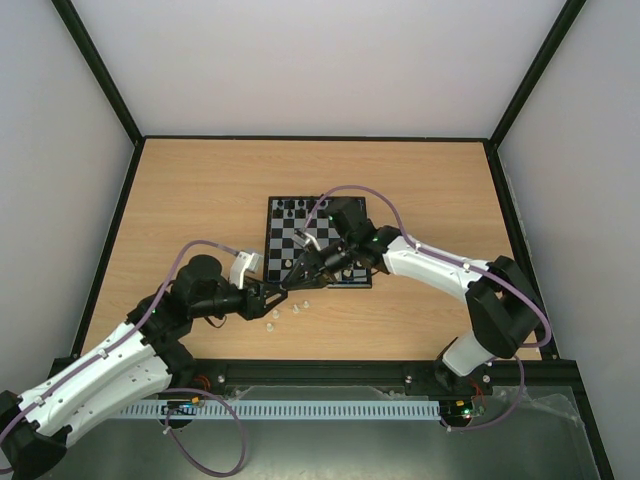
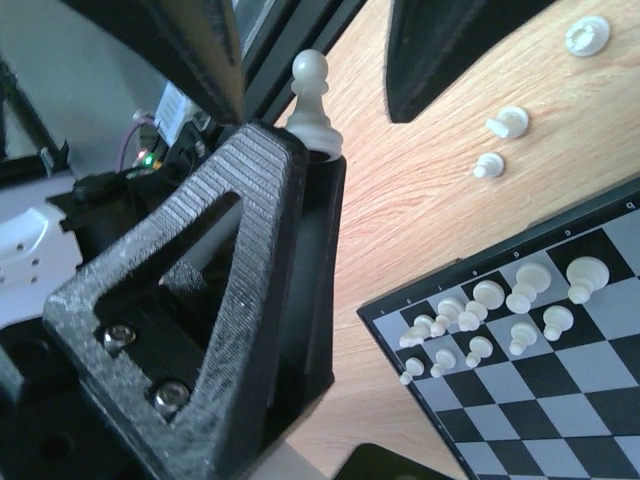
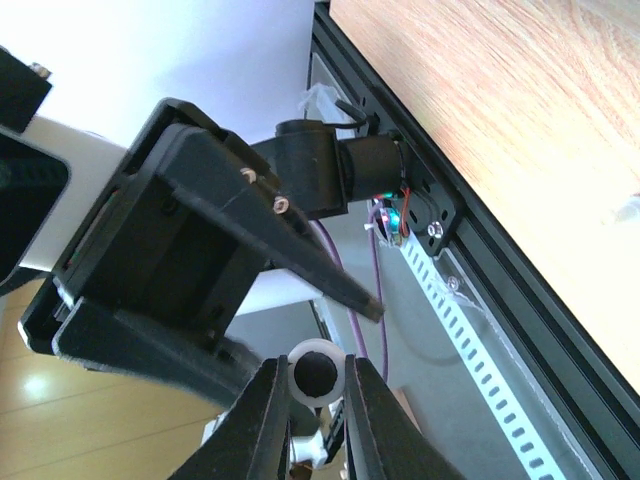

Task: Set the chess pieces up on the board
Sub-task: Place the chess piece on the chessboard.

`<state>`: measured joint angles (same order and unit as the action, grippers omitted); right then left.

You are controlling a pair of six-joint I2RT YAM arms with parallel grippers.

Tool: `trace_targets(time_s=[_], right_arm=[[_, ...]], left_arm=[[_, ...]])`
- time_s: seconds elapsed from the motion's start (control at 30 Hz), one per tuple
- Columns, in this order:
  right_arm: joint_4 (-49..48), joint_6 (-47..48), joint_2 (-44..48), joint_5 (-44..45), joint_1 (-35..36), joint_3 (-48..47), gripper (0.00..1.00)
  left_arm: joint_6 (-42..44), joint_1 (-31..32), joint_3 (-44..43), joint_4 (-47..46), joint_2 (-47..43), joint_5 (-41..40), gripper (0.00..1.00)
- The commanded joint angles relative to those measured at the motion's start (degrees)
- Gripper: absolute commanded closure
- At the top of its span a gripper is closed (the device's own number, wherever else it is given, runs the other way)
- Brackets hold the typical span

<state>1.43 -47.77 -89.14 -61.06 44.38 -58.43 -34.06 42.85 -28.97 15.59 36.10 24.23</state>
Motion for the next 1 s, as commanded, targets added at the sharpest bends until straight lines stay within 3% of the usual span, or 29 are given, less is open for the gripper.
trace_targets(time_s=[0.0, 0.07, 0.23, 0.47, 0.77, 0.97], right_arm=[[-4.7, -3.8, 2.5, 0.8, 0.4, 2.0, 0.93], [-7.0, -5.3, 3.0, 1.1, 0.2, 2.7, 0.94], [-13.2, -9.8, 5.7, 2.2, -2.4, 5.5, 0.97], [-31.8, -23.6, 13.0, 5.3, -8.1, 11.3, 0.96], [-53.8, -40.7, 13.8, 10.9, -8.5, 18.2, 0.96], [-59.8, -46.5, 14.3, 13.7, -8.5, 19.9, 0.96]], left_arm=[[-0.7, 0.1, -2.0, 0.4, -1.4, -2.2, 0.53], [-1.0, 0.1, -2.7, 0.9, -2.2, -3.5, 0.48], [-2.1, 0.1, -4.6, 0.4, -5.2, -7.0, 0.46], [-5.1, 0.1, -3.0, -10.1, -6.5, -10.6, 0.44], [-7.7, 0.1, -2.7, -25.3, -0.3, -11.4, 0.52], [-7.5, 0.1, -3.1, -29.4, 2.3, -11.6, 0.61]])
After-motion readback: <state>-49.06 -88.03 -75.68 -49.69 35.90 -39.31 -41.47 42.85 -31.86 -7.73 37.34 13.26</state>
